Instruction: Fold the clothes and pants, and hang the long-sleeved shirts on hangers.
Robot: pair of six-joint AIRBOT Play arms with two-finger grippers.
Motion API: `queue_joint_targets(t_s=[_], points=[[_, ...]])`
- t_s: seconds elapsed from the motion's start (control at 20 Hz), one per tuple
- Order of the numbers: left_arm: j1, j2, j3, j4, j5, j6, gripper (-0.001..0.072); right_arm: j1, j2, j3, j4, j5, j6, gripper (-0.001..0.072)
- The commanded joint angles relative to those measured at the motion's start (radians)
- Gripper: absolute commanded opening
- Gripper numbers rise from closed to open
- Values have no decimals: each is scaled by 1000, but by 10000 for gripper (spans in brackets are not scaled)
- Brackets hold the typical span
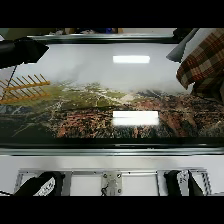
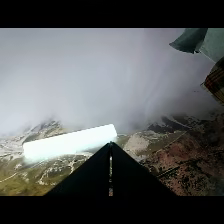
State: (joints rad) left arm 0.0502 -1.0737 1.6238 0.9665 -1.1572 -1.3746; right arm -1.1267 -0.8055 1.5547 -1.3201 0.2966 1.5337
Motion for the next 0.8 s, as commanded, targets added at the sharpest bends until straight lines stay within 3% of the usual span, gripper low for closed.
queue_joint_targets(t_s=[0.0, 0.1, 0.25, 0.35, 0.55, 0.75], points=[[0, -1, 0, 1, 0, 2, 22, 82, 53, 0, 236, 32, -11, 541], [0, -1, 0, 1, -6, 2, 22, 213, 47, 0, 355, 182, -145, 541], [0, -1, 0, 7, -40, 2, 22, 473, -12, 0, 702, 397, -557, 539], [-1, -1, -2, 10, -59, 1, 21, 674, -87, 0, 864, 557, -721, 537], [-1, 31, -81, 8, -27, 0, 21, 1100, -269, 0, 778, 821, -768, 536], [-32, 131, -329, 1, 46, -1, 21, 1496, -449, -2, 566, 850, -767, 536]])
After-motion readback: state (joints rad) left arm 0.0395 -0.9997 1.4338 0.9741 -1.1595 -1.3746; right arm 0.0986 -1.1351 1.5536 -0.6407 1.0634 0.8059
